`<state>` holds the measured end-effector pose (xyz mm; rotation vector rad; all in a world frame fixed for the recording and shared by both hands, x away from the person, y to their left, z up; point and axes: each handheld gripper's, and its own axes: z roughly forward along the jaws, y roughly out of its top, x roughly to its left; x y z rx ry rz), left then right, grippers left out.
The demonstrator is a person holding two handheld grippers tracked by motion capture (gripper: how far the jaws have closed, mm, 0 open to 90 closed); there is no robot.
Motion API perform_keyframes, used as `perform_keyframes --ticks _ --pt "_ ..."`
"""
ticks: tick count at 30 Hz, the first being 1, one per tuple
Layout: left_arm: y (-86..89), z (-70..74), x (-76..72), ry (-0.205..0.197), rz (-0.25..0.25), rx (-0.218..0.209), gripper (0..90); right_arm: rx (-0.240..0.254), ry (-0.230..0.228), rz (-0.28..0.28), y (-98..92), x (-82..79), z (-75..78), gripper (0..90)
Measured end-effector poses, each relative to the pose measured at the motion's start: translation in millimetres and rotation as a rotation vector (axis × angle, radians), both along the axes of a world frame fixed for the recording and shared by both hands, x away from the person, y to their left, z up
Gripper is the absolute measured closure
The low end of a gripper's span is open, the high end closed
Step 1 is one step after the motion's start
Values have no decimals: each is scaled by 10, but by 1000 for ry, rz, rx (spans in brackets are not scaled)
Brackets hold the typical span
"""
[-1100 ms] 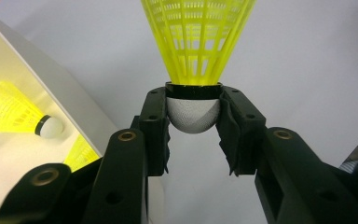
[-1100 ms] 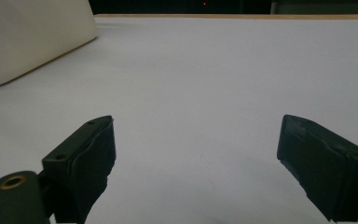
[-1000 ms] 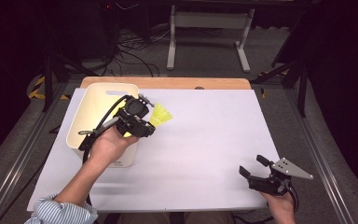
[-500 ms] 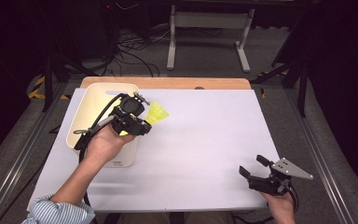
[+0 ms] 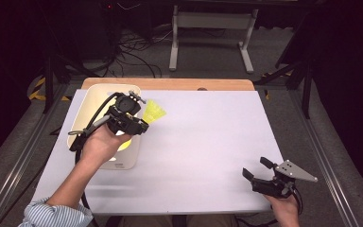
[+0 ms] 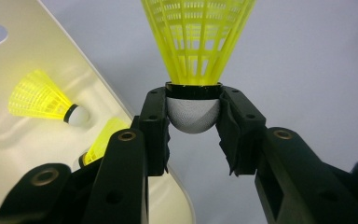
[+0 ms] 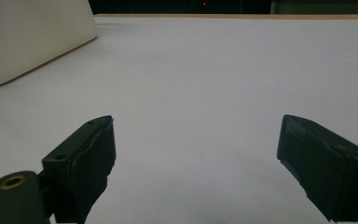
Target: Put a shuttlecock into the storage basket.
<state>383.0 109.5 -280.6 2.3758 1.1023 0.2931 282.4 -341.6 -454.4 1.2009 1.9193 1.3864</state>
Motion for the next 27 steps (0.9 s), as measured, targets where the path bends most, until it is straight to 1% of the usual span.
perform_keyframes --ticks 10,16,27 --pt "86 19 15 -4 21 -5 656 0 0 0 2 -1 0 122" --pt "145 31 16 -11 36 6 655 -1 0 -1 -1 0 -1 122" --pt "251 27 22 -12 60 2 655 -2 2 -1 0 2 -2 122"
